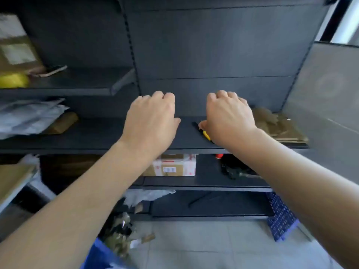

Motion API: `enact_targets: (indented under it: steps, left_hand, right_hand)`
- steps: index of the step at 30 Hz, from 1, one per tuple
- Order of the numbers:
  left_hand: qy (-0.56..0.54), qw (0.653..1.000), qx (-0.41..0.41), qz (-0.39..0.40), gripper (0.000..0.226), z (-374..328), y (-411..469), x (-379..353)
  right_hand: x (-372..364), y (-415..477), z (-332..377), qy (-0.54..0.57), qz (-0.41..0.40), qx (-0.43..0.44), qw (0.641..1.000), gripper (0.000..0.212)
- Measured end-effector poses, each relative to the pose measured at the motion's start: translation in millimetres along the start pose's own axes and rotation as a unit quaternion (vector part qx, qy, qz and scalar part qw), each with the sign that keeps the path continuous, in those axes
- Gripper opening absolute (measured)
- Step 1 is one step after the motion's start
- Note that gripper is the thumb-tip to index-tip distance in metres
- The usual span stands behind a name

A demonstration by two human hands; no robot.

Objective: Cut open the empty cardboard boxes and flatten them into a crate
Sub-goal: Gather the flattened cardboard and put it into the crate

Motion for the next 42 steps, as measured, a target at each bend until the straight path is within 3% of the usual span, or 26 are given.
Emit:
enact_targets:
  steps: [6,11,18,23,27,30,33,37,42]
  left_hand:
    - [-0.082,0.995,-0.052,-0.001,0.031,-149.1,72.9,-78.1]
    - [-0.129,0.988,-0.034,0.079,0.029,-233.2,110.7,-165.0]
    - [-0.123,0.978,0.0,0.168,0.029,-263.5,139.8,-280.5]
    - [-0.147,0.957,0.07,0.24,0.033,-257.3,156.7,-375.0]
    - [-0.19,0.903,0.183,0.338,0.046,-244.1,164.5,-457.4]
    - [-0.22,0.841,0.28,0.407,0.061,-237.0,161.5,-508.7]
    - [-0.257,0.778,0.351,0.453,0.062,-234.2,157.2,-548.3]
    - [-0.308,0.689,0.45,0.478,0.06,-235.4,153.7,-579.6]
    - [-0.319,0.644,0.513,0.469,0.059,-242.3,147.5,-604.2]
  right_hand:
    - [-24.3,-2.0,-180.6,-0.046,0.012,-0.106,0.993,0.045]
    - [-66.9,1.7,-301.4,-0.063,0.055,-0.168,0.982,0.033]
    - [-151.1,25.8,-386.4,-0.043,0.116,-0.215,0.969,0.033]
    - [-224.3,53.6,-418.2,0.007,0.153,-0.24,0.959,0.032]
    - [-285.9,72.9,-437.1,0.076,0.201,-0.275,0.937,0.042]
    - [-330.3,79.3,-451.8,0.109,0.248,-0.325,0.906,0.048]
    - [-365.2,80.3,-465.2,0.143,0.27,-0.376,0.875,0.05]
    - [-395.0,79.0,-479.8,0.197,0.291,-0.425,0.834,0.068]
    - [-429.6,82.3,-490.8,0.283,0.325,-0.481,0.763,0.073]
Point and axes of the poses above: each hand's wrist, its own y-axis towards the middle knuckle, its own x-axis out of the back of the hand, z = x × y, the point moved 6 cm from there along y, towards the middle knuckle, and after that the axes turned 10 degrees about -z, right-handed, at the moved point
